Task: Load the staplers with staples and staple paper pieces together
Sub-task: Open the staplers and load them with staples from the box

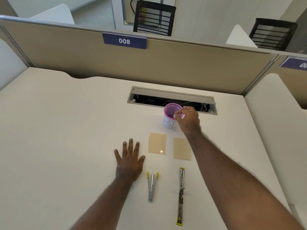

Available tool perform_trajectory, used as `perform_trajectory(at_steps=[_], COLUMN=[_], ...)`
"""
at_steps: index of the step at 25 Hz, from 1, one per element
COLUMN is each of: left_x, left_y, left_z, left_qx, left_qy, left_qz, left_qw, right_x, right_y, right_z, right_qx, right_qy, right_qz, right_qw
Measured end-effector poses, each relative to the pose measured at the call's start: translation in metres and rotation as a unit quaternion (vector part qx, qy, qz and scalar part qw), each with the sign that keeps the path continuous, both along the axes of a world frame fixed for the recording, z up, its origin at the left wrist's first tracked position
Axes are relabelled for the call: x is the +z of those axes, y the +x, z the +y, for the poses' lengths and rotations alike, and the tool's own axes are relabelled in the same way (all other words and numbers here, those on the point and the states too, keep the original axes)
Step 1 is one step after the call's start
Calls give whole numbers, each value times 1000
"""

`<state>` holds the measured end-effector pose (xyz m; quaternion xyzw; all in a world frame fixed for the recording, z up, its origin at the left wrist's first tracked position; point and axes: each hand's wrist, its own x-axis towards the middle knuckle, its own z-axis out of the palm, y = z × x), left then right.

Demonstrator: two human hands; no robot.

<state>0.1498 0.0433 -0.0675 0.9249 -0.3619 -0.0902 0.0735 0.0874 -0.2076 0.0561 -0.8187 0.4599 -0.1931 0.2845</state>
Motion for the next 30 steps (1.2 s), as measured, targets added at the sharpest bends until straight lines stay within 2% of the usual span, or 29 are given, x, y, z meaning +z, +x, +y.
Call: perform_trajectory(at_steps=[3, 6, 11, 13, 16, 19, 22, 24, 30], left_x=[2, 3, 20, 30, 42, 53, 62, 67, 89], left_y=[0, 2, -1, -6, -18, -35, -56, -73, -122], left_z=[-1, -1, -3, -3, -2, -3, -9, -15, -34], left_qx=[5, 8, 24, 24, 17, 7, -8, -18, -51], left_qy=[5, 17, -15, -37, -79, -105, -134, -155, -215], left_qz=[11, 25, 49, 54, 51, 60, 75, 92, 125], left_qw=[1000, 999, 998, 998, 995, 993, 988, 983, 967], right_x=[-1, -1, -13, -26, -49, -68, -76, -79, -78], right_y=[2, -8, -78, -123, -193, -241, -261, -267, -270], right_z=[-3, -10, -19, -19, -11, 0, 9, 11, 13], right_qx=[9, 1, 0, -6, -14, 33, 92, 114, 83], right_qy=[10, 19, -5, -5, 55, 70, 113, 99, 63], right_qz=[-2, -42, -81, -51, 13, 61, 128, 165, 189], right_qw=[1000, 999, 997, 999, 998, 995, 981, 975, 976])
